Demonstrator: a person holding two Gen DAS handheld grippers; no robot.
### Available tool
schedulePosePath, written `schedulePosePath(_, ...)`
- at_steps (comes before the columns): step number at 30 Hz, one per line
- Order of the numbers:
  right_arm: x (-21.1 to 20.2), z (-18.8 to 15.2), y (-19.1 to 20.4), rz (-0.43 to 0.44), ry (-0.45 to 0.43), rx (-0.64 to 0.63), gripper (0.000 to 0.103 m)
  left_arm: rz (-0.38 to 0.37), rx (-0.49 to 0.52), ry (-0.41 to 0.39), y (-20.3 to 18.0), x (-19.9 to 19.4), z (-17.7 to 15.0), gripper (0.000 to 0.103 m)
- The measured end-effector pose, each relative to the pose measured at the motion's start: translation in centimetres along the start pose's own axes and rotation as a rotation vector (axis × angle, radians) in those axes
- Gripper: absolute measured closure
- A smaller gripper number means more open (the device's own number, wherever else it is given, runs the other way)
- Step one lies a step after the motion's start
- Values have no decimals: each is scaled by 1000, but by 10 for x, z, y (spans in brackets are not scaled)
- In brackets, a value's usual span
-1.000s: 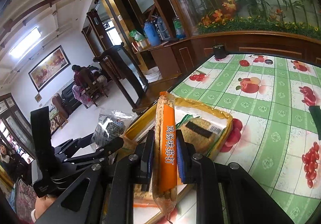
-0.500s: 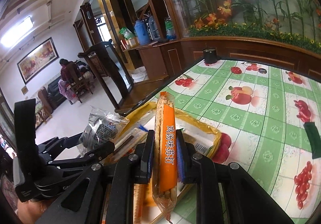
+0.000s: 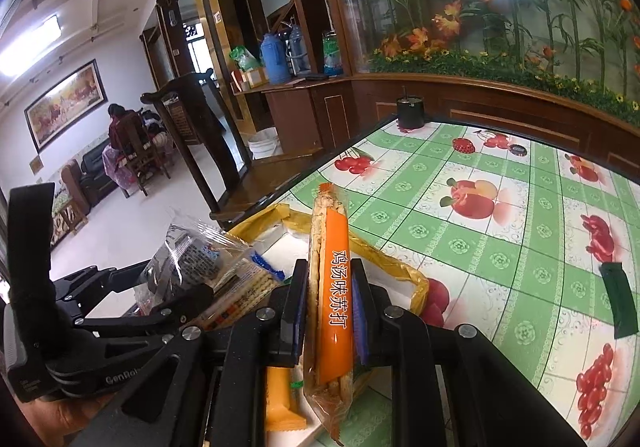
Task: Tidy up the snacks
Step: 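Lower clear bag into box with left tool while right tool lowers orange cracker roll in, then open both tools and lift them away from the box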
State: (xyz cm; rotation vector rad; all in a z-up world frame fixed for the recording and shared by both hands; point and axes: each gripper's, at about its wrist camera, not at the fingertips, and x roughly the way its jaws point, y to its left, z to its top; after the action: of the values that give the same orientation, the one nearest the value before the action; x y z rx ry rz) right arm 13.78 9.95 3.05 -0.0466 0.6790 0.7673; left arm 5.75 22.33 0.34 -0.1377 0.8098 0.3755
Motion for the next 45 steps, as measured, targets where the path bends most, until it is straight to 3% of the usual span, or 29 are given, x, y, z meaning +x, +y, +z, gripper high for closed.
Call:
schedulePosePath(4,16,4,12,-13,33,-53,83,2,8,22,-2,7,1,28)
schedulePosePath(8,28,1,17,27,76,-45,78,5,7,48,-2,12,1,28)
schedulePosePath(10,30,-1,15,50,83,-19,58,4,5,52,-2,11,1,28)
schedulePosePath(12,30,-4,12,68,88,1,49,6,-2,55,-2,10,1,28)
schedulePosePath(21,18,-10,4,121,82,56,49,-5,-58,77,3,1,1,27)
schedulePosePath(25,7,-13,5,117,63,46,45,-7,-70,58,5,-9,0,27)
schedulePosePath(33,-4,-22,13,238,60,64,44,-8,-84,17,10,-30,3,27)
schedulePosePath(39,-19,-25,4,274,49,124,43,-20,-92,-53,12,-61,10,27)
schedulePosePath(41,-28,-28,-8,256,37,185,39,-21,-80,-71,8,-68,12,27)
schedulePosePath(43,-38,-31,-22,221,23,246,22,-32,-65,-86,0,-74,11,27)
schedulePosePath(45,-54,-37,-39,170,5,296,18,-39,-48,-97,-11,-77,9,27)
